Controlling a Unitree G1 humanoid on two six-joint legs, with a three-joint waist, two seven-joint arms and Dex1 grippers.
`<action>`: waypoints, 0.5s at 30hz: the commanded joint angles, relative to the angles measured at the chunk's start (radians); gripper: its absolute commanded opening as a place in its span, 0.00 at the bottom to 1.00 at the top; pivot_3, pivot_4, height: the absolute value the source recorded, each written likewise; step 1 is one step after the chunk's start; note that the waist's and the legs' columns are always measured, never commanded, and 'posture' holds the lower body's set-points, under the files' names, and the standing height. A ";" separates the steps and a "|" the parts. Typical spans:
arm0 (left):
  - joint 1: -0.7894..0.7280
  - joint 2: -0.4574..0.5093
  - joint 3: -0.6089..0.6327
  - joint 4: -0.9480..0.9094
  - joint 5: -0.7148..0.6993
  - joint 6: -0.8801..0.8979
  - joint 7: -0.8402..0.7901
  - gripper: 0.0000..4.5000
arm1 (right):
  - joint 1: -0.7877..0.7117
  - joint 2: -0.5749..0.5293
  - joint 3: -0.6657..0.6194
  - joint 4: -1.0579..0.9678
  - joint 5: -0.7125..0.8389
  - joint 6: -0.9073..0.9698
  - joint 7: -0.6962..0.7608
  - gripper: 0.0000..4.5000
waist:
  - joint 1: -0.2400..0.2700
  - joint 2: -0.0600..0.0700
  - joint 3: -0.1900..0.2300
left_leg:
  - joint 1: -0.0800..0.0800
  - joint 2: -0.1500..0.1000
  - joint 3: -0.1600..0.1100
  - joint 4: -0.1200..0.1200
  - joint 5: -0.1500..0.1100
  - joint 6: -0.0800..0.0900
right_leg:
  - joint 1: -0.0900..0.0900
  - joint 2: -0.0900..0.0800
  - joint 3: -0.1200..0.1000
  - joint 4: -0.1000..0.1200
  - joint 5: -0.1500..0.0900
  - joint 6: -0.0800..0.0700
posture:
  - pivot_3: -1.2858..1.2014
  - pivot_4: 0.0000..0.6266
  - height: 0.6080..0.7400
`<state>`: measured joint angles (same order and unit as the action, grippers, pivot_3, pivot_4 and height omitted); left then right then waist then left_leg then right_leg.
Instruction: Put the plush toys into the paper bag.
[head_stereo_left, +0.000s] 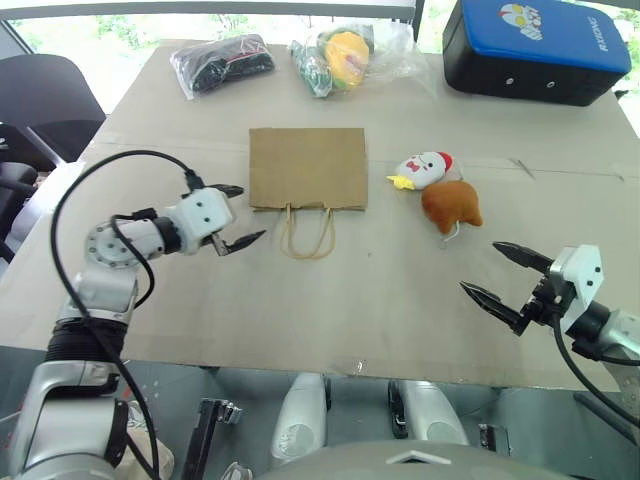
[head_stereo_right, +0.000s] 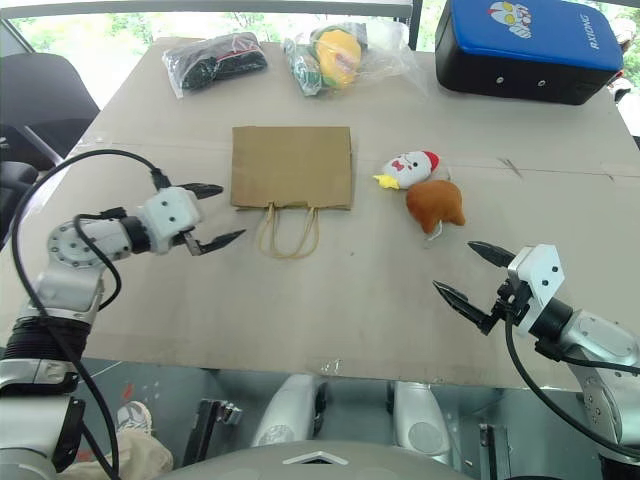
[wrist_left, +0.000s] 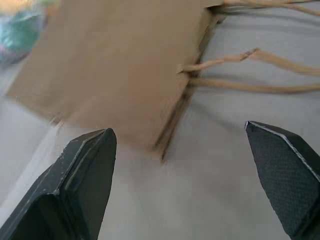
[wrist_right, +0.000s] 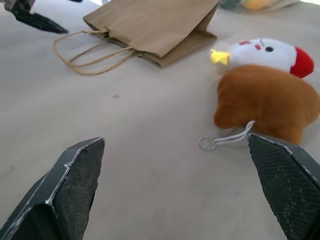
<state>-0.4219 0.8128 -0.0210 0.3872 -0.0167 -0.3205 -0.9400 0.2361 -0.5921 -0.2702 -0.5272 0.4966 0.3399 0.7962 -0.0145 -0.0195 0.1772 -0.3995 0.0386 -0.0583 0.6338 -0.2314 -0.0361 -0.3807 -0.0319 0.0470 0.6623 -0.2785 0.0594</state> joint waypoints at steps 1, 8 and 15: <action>-0.049 -0.030 -0.012 0.061 0.022 -0.112 0.024 0.99 | 0.010 0.000 -0.018 -0.050 0.017 0.001 -0.025 1.00 | -0.002 0.000 0.000 | 0.000 0.000 0.000 0.000 0.000 0.000 | 0.000 0.000 0.000 0.000 0.000 0.000 | 0.52 0.24 1.00; -0.116 -0.141 -0.047 0.153 -0.008 -0.187 0.000 0.94 | 0.028 0.010 0.000 -0.076 0.004 -0.004 -0.062 1.00 | 0.001 0.000 0.000 | 0.000 0.000 -0.001 0.001 0.000 0.000 | 0.000 0.000 -0.001 0.001 0.000 0.000 | 0.52 0.24 1.00; -0.100 -0.172 -0.040 0.135 -0.085 -0.147 -0.085 0.28 | 0.025 0.012 0.027 -0.096 -0.015 -0.005 -0.092 1.00 | -0.004 0.000 0.000 | 0.001 0.000 -0.001 0.001 0.000 0.000 | 0.000 0.001 -0.001 0.002 0.000 0.000 | 0.52 0.24 1.00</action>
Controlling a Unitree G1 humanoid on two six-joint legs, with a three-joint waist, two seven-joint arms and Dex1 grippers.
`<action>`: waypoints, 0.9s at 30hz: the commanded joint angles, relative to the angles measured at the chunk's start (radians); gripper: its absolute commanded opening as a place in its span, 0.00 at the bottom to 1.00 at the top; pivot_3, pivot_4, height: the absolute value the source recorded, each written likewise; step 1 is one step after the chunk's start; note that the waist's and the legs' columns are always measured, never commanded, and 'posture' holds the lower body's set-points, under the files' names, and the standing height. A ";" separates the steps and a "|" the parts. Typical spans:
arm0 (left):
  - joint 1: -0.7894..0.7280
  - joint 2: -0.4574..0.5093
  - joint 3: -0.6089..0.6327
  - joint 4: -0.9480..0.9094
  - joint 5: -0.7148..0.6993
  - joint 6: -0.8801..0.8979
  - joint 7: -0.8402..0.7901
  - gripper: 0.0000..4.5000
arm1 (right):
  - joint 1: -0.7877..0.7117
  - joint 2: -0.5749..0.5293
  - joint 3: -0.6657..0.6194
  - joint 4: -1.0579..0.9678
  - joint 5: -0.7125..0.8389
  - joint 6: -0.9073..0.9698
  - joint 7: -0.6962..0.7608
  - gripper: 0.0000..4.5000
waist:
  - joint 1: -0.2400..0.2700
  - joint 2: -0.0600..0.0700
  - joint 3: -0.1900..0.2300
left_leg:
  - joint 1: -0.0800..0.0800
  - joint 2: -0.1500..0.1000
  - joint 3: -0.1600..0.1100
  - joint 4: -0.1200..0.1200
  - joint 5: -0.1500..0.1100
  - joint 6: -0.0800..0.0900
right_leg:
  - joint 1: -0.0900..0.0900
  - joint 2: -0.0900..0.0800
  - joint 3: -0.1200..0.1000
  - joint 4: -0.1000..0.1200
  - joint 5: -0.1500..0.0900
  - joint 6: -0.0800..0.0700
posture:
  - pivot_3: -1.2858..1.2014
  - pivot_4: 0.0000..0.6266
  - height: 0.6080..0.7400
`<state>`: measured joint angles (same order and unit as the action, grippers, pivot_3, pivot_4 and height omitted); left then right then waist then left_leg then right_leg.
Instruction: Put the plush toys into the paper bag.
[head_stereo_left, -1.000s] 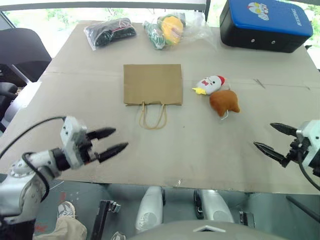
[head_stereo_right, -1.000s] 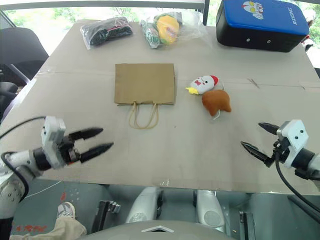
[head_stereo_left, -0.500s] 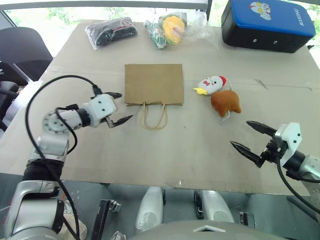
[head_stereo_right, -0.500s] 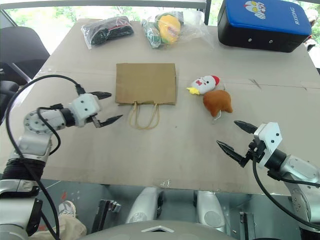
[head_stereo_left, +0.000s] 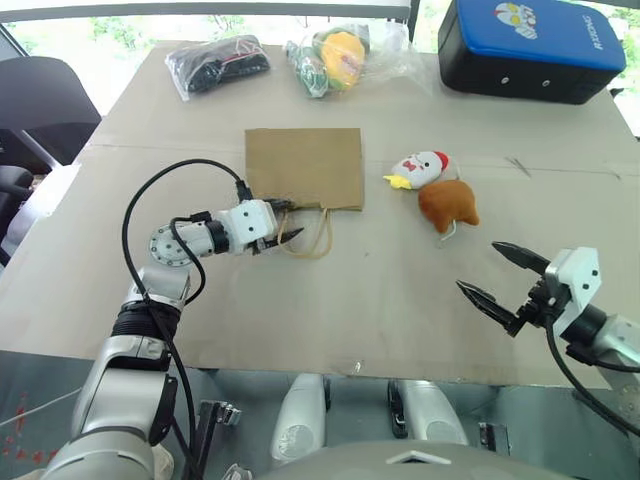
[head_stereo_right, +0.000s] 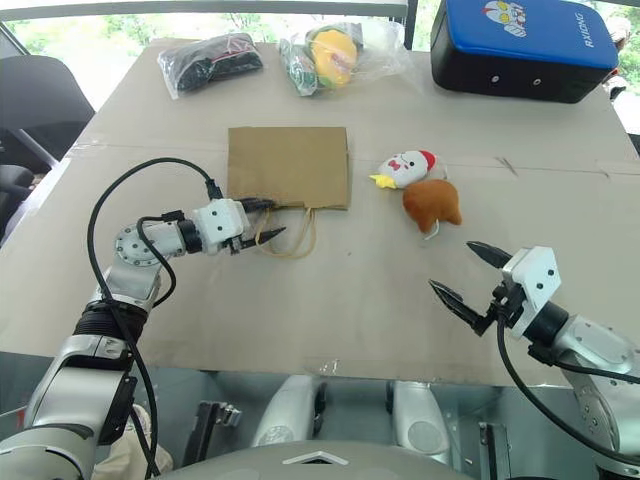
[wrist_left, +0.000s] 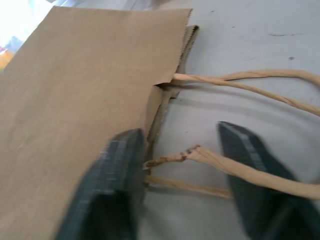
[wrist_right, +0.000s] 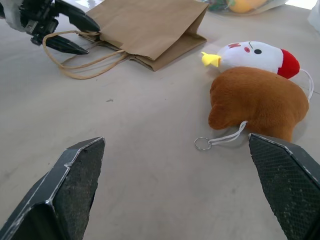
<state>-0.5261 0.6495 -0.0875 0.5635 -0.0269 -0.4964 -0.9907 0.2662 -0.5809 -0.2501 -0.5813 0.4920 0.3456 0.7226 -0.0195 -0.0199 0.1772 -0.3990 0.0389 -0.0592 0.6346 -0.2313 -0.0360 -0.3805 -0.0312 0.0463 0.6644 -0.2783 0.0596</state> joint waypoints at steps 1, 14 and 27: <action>0.016 -0.018 0.035 -0.073 -0.120 0.078 -0.058 0.18 | -0.008 0.001 0.019 -0.045 -0.021 -0.012 -0.027 1.00 | 0.003 0.000 0.000 | 0.000 0.000 0.000 0.000 0.000 0.000 | 0.000 0.000 0.000 0.000 0.000 0.000 | 0.52 0.24 1.00; 0.188 -0.065 0.192 -0.921 -0.995 1.145 0.222 0.00 | -0.370 0.139 0.412 0.127 -0.150 0.110 -0.108 0.28 | -0.009 0.000 0.000 | 0.001 0.001 -0.002 0.003 0.000 0.000 | 0.001 0.000 -0.001 0.003 0.000 0.000 | 0.52 0.24 1.00; 0.239 -0.087 0.203 -1.035 -0.972 1.192 0.350 0.00 | -0.660 0.273 0.500 0.423 -0.223 0.110 -0.062 0.01 | -0.012 0.000 0.000 | 0.001 0.000 -0.003 0.003 0.000 0.000 | 0.000 0.000 -0.001 0.004 0.000 0.000 | 0.52 0.24 1.00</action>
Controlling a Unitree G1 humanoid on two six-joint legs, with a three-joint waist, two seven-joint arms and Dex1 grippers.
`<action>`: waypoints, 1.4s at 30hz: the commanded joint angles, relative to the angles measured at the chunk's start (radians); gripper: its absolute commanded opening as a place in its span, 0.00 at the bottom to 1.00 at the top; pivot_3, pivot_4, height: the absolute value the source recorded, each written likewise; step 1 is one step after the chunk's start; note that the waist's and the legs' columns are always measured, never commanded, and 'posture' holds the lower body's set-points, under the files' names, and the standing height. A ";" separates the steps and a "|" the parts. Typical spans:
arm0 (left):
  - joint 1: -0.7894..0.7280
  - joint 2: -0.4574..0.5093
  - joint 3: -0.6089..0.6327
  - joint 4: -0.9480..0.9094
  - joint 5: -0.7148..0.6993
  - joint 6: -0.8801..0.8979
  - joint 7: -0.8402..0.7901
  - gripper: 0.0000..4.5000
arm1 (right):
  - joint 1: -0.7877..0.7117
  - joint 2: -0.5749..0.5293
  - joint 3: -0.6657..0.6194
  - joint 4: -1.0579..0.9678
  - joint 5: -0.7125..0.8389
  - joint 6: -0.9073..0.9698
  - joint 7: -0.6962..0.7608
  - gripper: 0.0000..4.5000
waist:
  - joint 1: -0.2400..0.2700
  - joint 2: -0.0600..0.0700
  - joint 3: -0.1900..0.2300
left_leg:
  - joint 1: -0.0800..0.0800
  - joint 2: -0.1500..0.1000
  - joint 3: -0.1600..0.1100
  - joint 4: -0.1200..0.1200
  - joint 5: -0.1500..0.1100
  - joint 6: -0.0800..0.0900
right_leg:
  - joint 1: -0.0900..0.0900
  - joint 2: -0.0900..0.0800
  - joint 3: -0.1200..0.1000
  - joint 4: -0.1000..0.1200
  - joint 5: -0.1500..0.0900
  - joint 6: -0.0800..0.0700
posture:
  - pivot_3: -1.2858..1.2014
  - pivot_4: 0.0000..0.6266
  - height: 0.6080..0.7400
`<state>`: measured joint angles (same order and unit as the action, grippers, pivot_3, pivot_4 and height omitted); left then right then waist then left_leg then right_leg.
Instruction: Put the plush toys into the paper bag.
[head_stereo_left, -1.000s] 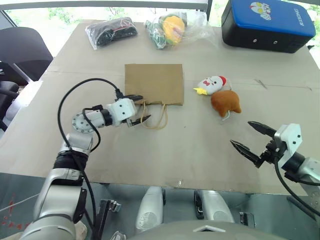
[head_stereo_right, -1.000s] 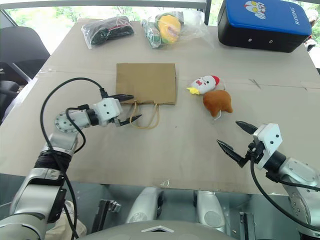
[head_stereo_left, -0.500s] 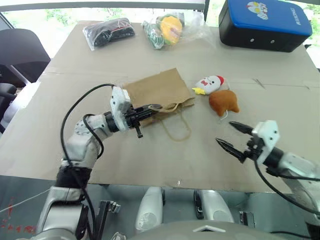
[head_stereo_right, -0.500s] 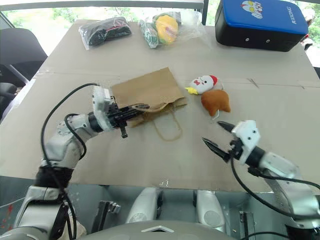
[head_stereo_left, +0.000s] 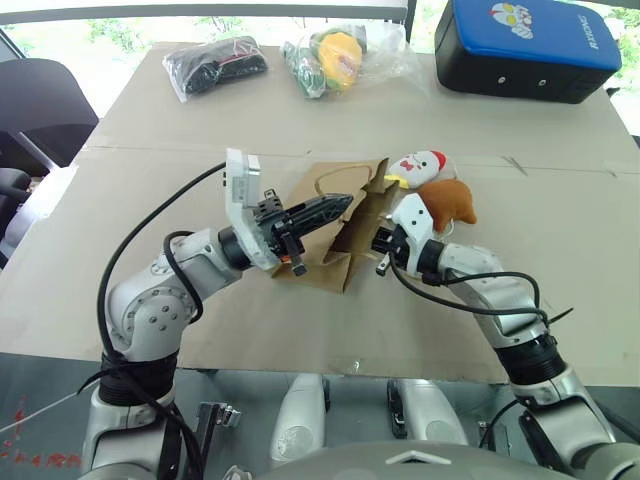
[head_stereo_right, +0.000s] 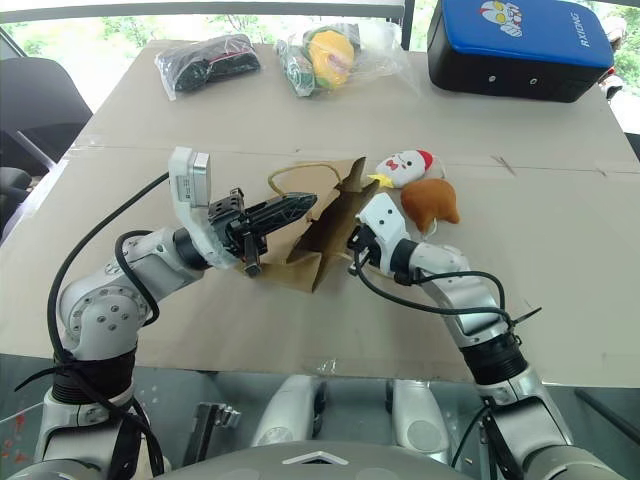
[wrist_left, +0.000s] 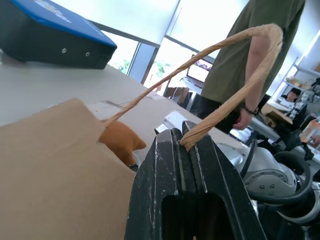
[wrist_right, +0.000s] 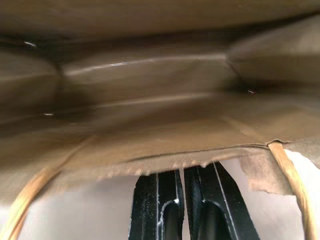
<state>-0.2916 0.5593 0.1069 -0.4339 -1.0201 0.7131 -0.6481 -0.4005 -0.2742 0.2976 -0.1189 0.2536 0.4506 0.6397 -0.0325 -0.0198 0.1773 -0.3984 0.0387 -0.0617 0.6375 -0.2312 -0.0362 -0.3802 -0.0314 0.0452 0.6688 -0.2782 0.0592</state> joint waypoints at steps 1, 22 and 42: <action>0.006 0.001 0.012 -0.037 0.026 -0.018 0.009 0.00 | 0.013 -0.048 -0.056 -0.048 0.017 0.011 0.026 0.01 | 0.002 0.000 0.000 | 0.000 0.000 0.000 0.000 0.000 0.000 | 0.000 0.000 0.000 0.000 0.000 0.000 | 0.52 0.24 1.00; -0.028 -0.094 -0.058 0.017 0.196 -0.070 -0.034 0.00 | 0.041 -0.123 -0.066 -0.214 0.139 0.164 0.061 0.01 | -0.007 0.000 0.000 | 0.000 0.000 0.000 -0.001 0.000 0.000 | 0.000 0.001 0.000 0.000 0.000 0.000 | 0.52 0.24 1.00; -0.169 -0.059 0.142 0.072 0.215 -0.173 0.053 0.00 | -0.157 0.243 0.047 0.660 -0.205 -0.283 -0.070 0.01 | -0.014 -0.002 -0.002 | 0.005 0.001 0.000 -0.001 0.000 0.000 | 0.000 0.002 0.002 0.006 0.000 0.000 | 0.52 0.24 1.00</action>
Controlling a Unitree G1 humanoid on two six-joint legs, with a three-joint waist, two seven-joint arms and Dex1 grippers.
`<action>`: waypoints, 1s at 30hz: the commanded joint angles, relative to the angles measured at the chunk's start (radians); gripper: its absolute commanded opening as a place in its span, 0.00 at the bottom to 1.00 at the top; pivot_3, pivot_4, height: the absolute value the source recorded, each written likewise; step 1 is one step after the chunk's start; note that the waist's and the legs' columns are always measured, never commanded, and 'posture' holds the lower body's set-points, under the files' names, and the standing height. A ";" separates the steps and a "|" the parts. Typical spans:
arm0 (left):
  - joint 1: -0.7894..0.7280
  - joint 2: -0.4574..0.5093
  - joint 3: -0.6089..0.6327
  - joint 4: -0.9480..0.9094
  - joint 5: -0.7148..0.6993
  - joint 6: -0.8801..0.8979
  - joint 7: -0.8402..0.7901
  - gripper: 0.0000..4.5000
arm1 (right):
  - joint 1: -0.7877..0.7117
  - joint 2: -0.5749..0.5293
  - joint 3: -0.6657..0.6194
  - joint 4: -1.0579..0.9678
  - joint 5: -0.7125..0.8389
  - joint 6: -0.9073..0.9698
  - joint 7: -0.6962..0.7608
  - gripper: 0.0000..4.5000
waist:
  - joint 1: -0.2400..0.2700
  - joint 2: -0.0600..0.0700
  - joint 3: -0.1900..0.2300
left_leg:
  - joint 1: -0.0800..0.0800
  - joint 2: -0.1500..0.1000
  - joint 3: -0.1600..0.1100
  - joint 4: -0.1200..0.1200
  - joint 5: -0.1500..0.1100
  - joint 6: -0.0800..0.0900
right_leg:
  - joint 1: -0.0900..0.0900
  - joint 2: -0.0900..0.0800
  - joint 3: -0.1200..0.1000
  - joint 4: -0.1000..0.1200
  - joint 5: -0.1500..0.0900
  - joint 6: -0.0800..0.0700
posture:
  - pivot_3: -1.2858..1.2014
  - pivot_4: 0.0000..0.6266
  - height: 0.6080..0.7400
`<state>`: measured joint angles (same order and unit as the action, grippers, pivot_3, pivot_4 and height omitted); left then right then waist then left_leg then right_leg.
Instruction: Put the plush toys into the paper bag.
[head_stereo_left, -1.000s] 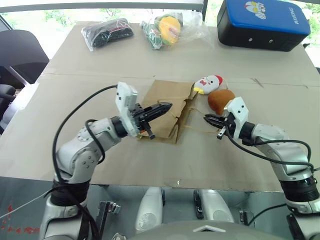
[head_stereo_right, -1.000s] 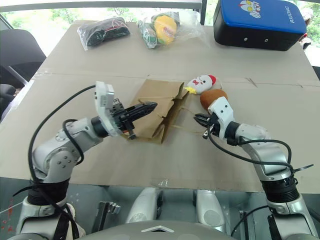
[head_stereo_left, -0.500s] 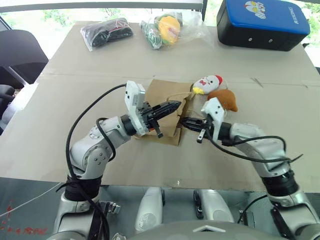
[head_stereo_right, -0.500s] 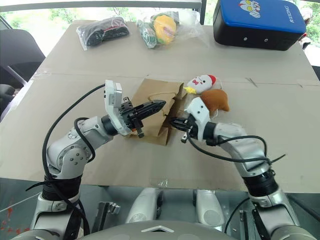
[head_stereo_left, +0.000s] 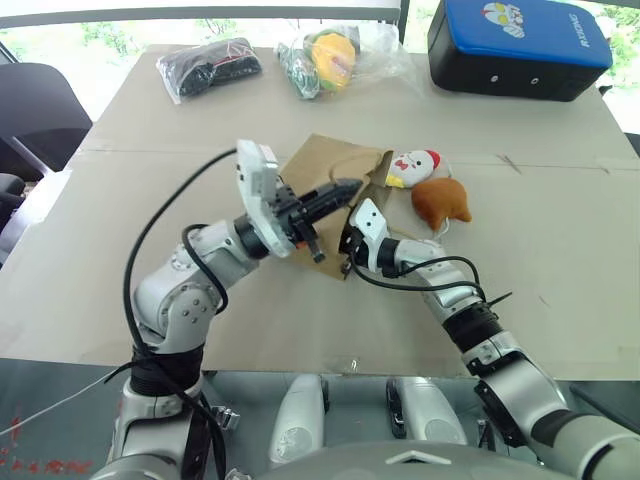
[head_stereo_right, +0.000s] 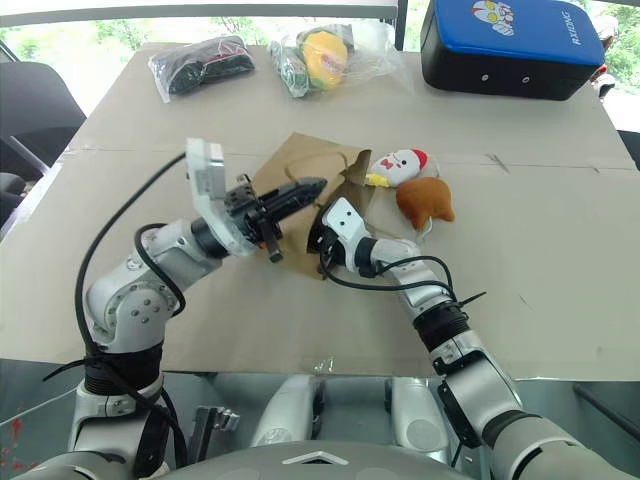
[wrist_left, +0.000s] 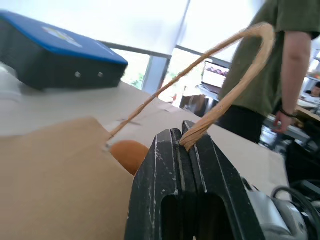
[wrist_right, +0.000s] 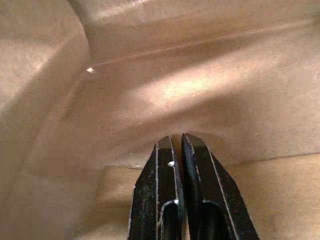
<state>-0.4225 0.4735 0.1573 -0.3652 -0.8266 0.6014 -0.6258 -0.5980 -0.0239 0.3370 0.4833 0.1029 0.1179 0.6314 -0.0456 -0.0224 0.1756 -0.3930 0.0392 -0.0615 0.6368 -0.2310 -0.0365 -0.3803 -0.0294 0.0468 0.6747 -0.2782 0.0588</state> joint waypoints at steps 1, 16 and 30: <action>-0.045 0.029 0.104 0.012 0.029 -0.070 0.042 0.00 | 0.047 -0.009 0.016 0.046 -0.067 0.059 -0.063 0.01 | 0.000 0.001 -0.001 | 0.001 0.000 0.000 0.000 0.000 0.000 | 0.000 0.000 0.001 0.000 0.000 0.000 | 0.52 0.24 1.00; 0.089 0.008 0.096 -0.074 0.119 -0.106 0.151 0.00 | 0.135 -0.075 0.056 -0.331 -0.115 0.225 -0.026 0.01 | 0.004 0.000 -0.001 | 0.002 0.000 0.002 -0.002 0.000 0.000 | 0.001 -0.001 0.002 -0.001 0.000 0.000 | 0.52 0.24 1.00; 0.184 -0.051 0.138 -0.054 -0.005 -0.156 0.084 0.00 | 0.057 -0.412 -0.311 -0.890 0.221 0.678 0.144 0.69 | 0.008 0.002 0.002 | -0.005 -0.001 0.000 -0.001 0.000 0.000 | -0.002 -0.002 -0.001 -0.004 0.000 0.000 | 0.52 0.24 1.00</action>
<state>-0.2403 0.4239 0.2640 -0.3863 -0.7870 0.4407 -0.5387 -0.5165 -0.4167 0.0921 -0.3614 0.2962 0.7677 0.7782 -0.0381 -0.0208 0.1774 -0.3981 0.0383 -0.0616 0.6356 -0.2311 -0.0364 -0.3822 -0.0315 0.0460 0.6708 -0.2783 0.0588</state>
